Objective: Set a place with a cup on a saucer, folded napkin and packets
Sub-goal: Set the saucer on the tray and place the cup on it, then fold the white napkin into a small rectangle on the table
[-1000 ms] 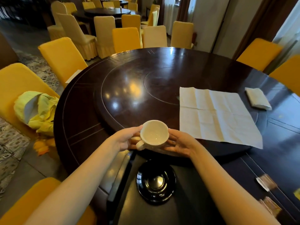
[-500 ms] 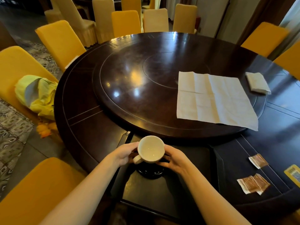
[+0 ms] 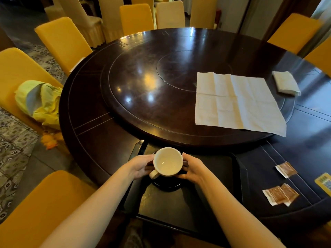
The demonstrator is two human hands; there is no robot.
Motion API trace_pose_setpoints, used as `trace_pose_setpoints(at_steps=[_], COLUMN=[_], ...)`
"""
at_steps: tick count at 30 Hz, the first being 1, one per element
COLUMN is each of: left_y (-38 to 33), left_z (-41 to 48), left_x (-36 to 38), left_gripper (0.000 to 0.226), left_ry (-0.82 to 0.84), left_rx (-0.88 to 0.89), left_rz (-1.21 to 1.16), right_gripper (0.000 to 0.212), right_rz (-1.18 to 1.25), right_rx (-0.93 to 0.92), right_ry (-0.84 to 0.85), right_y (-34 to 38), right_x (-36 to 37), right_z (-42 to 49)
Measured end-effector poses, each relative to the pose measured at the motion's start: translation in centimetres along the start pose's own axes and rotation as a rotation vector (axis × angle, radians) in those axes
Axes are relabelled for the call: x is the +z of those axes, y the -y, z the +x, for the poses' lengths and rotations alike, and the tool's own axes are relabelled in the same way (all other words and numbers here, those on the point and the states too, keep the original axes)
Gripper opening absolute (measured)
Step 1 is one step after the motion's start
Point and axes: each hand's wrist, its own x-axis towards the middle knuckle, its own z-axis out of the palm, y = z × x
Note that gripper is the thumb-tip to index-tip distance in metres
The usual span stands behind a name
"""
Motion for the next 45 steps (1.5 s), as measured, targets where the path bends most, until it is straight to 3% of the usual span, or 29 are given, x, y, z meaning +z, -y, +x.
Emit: trace_pose_setpoints(at_steps=[4, 13, 18, 21, 24, 26, 29, 34, 40, 45], left_y=[-0.8, -7.3, -10.3, -11.4, -12.5, -13.1, -13.3, -12.2, -11.0, -11.6], left_z=[0.1, -0.4, 0.2, 1.7, 3.9, 5.7, 8.6, 13.6, 16.4, 17.7], left_x=[-0.5, 0.6, 3.9, 6.3, 9.0, 11.0, 14.1, 18.1, 19.8, 20.0], left_gripper=[0.019, 0.031, 0.028, 0.030, 0.036, 0.040, 0.046, 0.047, 0.021, 0.021], left_ry=[-0.003, -0.198, -0.155, -0.122, -0.151, -0.136, -0.089, -0.008, -0.089, -0.066], left_rx=[-0.005, 0.182, 0.283, 0.382, 0.511, 0.566, 0.653, 0.794, 0.972, 1.140], left_rz=[0.086, 0.494, 0.736, 0.907, 1.143, 1.259, 1.419, 1.681, 1.923, 2.069], right_gripper=[0.041, 0.024, 0.026, 0.014, 0.036, 0.031, 0.045, 0.046, 0.026, 0.019], right_rz=[-0.125, -0.562, -0.771, -0.974, -1.187, -1.336, -1.443, -1.745, -1.924, -1.820], right_rx=[0.015, -0.129, -0.224, -0.330, -0.441, -0.502, -0.517, -0.650, -0.648, -0.718], right_ry=[0.029, -0.024, -0.138, -0.215, -0.304, -0.370, -0.482, -0.603, -0.634, -0.666], right_y=[0.8, 5.8, 9.5, 11.4, 13.0, 13.5, 13.7, 14.2, 15.6, 16.1], right_x=[-0.2, -3.0, -5.3, -6.6, -8.1, -9.0, -9.9, -11.4, -12.5, -12.5], right_z=[-0.3, -1.9, -3.0, -3.2, -3.1, -2.3, -0.8, 2.6, 5.8, 6.5])
